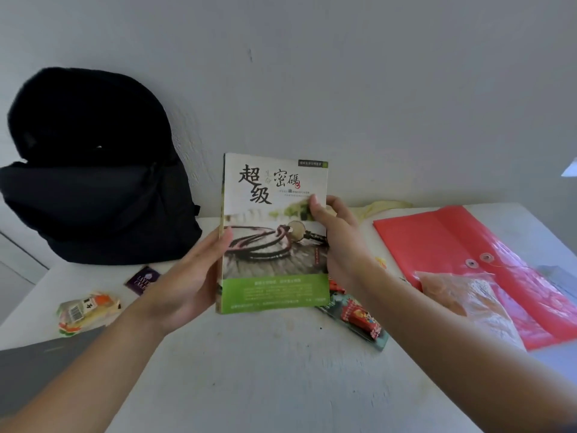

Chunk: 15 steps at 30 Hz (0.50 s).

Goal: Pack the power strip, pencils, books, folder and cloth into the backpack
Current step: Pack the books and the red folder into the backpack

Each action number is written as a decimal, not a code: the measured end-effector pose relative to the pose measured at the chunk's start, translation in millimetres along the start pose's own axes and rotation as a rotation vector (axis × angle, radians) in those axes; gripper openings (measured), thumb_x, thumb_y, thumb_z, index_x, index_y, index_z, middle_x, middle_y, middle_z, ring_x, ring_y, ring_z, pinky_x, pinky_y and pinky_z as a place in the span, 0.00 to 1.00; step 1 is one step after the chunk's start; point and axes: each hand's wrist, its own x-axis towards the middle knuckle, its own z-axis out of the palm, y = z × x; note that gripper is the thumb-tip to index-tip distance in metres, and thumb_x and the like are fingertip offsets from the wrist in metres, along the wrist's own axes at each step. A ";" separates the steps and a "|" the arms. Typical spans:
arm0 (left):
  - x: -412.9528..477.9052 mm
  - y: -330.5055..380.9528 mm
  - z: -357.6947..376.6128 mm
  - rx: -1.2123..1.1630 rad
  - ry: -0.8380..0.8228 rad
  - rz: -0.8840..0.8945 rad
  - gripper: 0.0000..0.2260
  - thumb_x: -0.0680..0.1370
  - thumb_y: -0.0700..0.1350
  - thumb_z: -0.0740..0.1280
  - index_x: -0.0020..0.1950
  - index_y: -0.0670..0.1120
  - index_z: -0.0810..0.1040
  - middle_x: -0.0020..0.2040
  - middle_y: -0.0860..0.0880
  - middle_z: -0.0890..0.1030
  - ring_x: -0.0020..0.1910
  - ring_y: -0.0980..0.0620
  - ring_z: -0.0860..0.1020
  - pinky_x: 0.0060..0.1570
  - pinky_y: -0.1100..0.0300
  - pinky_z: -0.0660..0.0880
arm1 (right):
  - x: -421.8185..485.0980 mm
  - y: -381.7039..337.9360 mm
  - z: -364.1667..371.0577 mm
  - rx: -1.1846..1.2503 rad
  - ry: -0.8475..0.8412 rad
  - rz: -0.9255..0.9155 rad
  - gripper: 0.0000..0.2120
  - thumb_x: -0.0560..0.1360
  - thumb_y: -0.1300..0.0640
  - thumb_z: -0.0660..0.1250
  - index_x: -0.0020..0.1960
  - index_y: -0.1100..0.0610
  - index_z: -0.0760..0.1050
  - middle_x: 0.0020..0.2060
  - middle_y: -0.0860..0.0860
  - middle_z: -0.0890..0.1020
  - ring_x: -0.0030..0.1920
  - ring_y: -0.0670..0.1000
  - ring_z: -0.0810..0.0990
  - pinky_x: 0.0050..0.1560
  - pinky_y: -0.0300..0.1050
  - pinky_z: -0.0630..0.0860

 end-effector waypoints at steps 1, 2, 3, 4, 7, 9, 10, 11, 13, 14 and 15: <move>-1.7 2.8 4.0 -0.023 0.033 0.033 0.20 0.84 0.54 0.56 0.75 0.52 0.73 0.69 0.49 0.80 0.67 0.46 0.79 0.65 0.45 0.77 | 2.1 -3.3 6.7 -0.006 -0.023 -0.018 0.17 0.78 0.50 0.71 0.62 0.58 0.74 0.54 0.58 0.85 0.49 0.58 0.85 0.53 0.63 0.81; -2.1 6.9 7.8 -0.044 0.080 0.069 0.19 0.84 0.53 0.56 0.74 0.53 0.73 0.68 0.50 0.81 0.67 0.48 0.79 0.65 0.45 0.77 | 2.9 -6.9 12.5 -0.007 -0.049 -0.029 0.17 0.78 0.51 0.71 0.62 0.58 0.73 0.53 0.57 0.85 0.49 0.58 0.85 0.51 0.62 0.82; -1.8 10.6 6.7 -0.055 0.135 0.107 0.18 0.85 0.53 0.56 0.73 0.54 0.73 0.67 0.51 0.81 0.66 0.49 0.80 0.64 0.46 0.77 | 4.2 -9.4 20.3 0.002 -0.076 -0.027 0.17 0.78 0.51 0.71 0.62 0.58 0.73 0.53 0.57 0.85 0.48 0.59 0.85 0.51 0.61 0.82; -1.7 13.7 4.9 -0.056 0.190 0.141 0.17 0.85 0.52 0.57 0.73 0.53 0.74 0.66 0.51 0.82 0.66 0.50 0.80 0.63 0.47 0.78 | 4.6 -11.1 26.8 0.017 -0.105 -0.013 0.17 0.78 0.52 0.70 0.63 0.59 0.73 0.53 0.57 0.85 0.47 0.59 0.84 0.50 0.61 0.82; -1.7 22.6 -9.7 -0.063 0.309 0.218 0.16 0.85 0.52 0.58 0.69 0.51 0.77 0.64 0.50 0.83 0.64 0.48 0.81 0.60 0.49 0.81 | 7.8 -10.2 48.2 -0.015 -0.232 0.046 0.18 0.79 0.56 0.70 0.65 0.61 0.72 0.54 0.58 0.85 0.50 0.58 0.84 0.51 0.58 0.82; -4.1 32.0 -21.6 -0.088 0.338 0.241 0.16 0.85 0.52 0.58 0.68 0.50 0.77 0.63 0.48 0.84 0.62 0.47 0.82 0.57 0.51 0.82 | 12.3 -4.1 62.6 -0.134 -0.315 0.075 0.17 0.77 0.56 0.72 0.64 0.57 0.75 0.56 0.57 0.85 0.53 0.57 0.84 0.56 0.58 0.81; -6.3 38.4 -27.8 -0.097 0.345 0.258 0.16 0.85 0.52 0.57 0.68 0.49 0.77 0.63 0.47 0.84 0.62 0.47 0.83 0.55 0.52 0.83 | 15.4 -0.2 70.6 -0.184 -0.355 0.079 0.19 0.75 0.55 0.74 0.64 0.55 0.76 0.58 0.57 0.84 0.55 0.57 0.83 0.61 0.62 0.78; -8.3 45.1 -37.8 -0.087 0.355 0.284 0.16 0.85 0.51 0.57 0.68 0.48 0.77 0.63 0.47 0.84 0.61 0.47 0.83 0.53 0.53 0.83 | 19.0 3.6 80.8 -0.207 -0.395 0.078 0.21 0.74 0.53 0.75 0.65 0.55 0.76 0.60 0.57 0.83 0.58 0.57 0.81 0.64 0.65 0.75; -11.3 58.9 -58.8 -0.030 0.372 0.330 0.16 0.85 0.52 0.57 0.68 0.48 0.78 0.63 0.47 0.84 0.62 0.46 0.83 0.55 0.50 0.82 | 24.0 6.1 103.0 -0.184 -0.444 0.067 0.23 0.74 0.54 0.75 0.67 0.56 0.74 0.61 0.57 0.82 0.61 0.59 0.81 0.66 0.65 0.73; -13.4 68.5 -73.8 0.006 0.366 0.351 0.17 0.85 0.52 0.57 0.68 0.47 0.77 0.64 0.46 0.83 0.63 0.45 0.82 0.59 0.47 0.79 | 26.7 6.5 119.0 -0.164 -0.451 0.052 0.22 0.75 0.56 0.73 0.67 0.56 0.73 0.61 0.56 0.83 0.61 0.59 0.82 0.65 0.64 0.75; -12.4 76.9 -88.0 0.039 0.352 0.362 0.17 0.85 0.52 0.57 0.69 0.48 0.77 0.65 0.46 0.82 0.65 0.44 0.81 0.63 0.46 0.76 | 28.3 5.0 132.9 -0.148 -0.444 0.023 0.20 0.76 0.58 0.72 0.67 0.57 0.73 0.60 0.56 0.83 0.60 0.59 0.82 0.63 0.61 0.77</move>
